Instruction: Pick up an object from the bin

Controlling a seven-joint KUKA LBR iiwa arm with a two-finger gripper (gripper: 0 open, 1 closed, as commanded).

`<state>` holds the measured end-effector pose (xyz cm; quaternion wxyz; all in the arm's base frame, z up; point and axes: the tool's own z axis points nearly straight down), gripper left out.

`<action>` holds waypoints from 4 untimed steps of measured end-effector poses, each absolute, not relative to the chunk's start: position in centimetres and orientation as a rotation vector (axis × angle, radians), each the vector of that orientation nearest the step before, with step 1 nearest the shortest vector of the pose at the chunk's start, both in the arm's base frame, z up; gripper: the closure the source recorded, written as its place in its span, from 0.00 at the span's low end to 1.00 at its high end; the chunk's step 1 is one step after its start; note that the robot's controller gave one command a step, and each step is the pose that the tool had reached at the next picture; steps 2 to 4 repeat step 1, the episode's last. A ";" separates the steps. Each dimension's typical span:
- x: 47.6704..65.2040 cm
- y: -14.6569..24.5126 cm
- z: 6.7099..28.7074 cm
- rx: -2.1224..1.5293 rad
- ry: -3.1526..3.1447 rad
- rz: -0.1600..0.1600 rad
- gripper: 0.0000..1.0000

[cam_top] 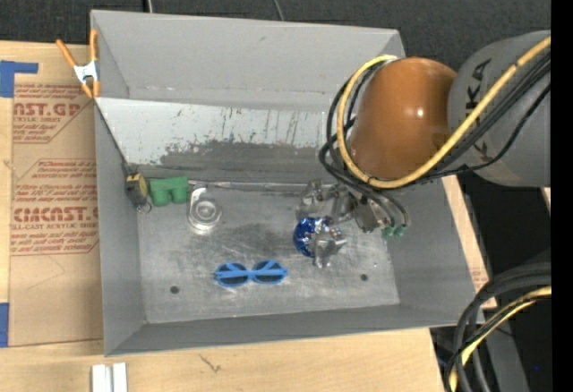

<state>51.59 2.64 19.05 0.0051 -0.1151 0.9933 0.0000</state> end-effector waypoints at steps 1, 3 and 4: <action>51.2 1.7 27.7 -0.346 3.111 -0.002 1.00; 51.2 1.7 27.7 -0.346 3.111 -0.002 1.00; 51.2 1.7 27.7 -0.346 3.111 -0.002 1.00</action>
Offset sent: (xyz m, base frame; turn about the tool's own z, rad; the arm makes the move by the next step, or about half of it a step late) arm -0.0063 -0.0092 0.0826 0.0087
